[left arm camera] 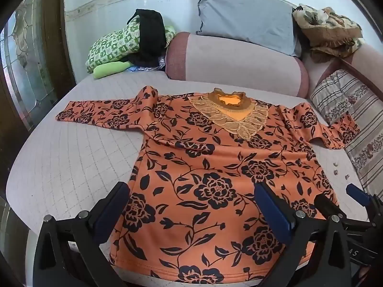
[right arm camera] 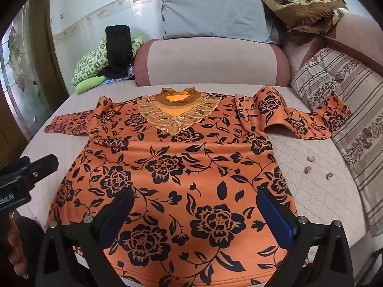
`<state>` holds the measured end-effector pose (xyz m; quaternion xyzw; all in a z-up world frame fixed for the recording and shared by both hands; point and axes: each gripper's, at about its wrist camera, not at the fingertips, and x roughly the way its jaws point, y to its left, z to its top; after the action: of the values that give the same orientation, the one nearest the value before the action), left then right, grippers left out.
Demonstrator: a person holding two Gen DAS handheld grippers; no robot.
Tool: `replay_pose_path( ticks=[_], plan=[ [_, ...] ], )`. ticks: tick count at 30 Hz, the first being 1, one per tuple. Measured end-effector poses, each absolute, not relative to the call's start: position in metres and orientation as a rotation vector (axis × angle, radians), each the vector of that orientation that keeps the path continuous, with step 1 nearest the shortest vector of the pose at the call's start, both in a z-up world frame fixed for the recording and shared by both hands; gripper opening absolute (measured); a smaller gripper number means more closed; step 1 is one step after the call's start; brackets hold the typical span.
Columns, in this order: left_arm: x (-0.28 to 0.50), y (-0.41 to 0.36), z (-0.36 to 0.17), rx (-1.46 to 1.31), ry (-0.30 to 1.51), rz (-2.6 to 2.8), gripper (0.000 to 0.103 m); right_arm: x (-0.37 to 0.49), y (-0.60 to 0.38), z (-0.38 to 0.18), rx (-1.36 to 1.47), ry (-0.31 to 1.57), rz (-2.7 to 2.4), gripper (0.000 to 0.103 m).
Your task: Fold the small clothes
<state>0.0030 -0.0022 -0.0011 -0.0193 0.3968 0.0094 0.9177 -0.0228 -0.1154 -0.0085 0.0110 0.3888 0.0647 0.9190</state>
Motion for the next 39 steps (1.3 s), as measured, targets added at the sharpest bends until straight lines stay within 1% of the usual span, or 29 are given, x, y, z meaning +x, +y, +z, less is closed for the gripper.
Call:
replay_pose_path(
  ticks=[3, 7, 39],
  plan=[
    [-0.001, 0.008, -0.008, -0.083, 0.811, 0.022, 0.103, -0.026, -0.112, -0.009, 0.013, 0.799, 0.135, 0.103],
    [-0.001, 0.005, -0.013, -0.066, 0.820, 0.039, 0.103, -0.026, -0.109, -0.013, 0.024, 0.803, 0.148, 0.103],
    [-0.002, 0.005, -0.017, -0.058, 0.834, 0.036, 0.103, -0.030, -0.111, -0.007, 0.066, 0.772, 0.182, 0.103]
  ],
)
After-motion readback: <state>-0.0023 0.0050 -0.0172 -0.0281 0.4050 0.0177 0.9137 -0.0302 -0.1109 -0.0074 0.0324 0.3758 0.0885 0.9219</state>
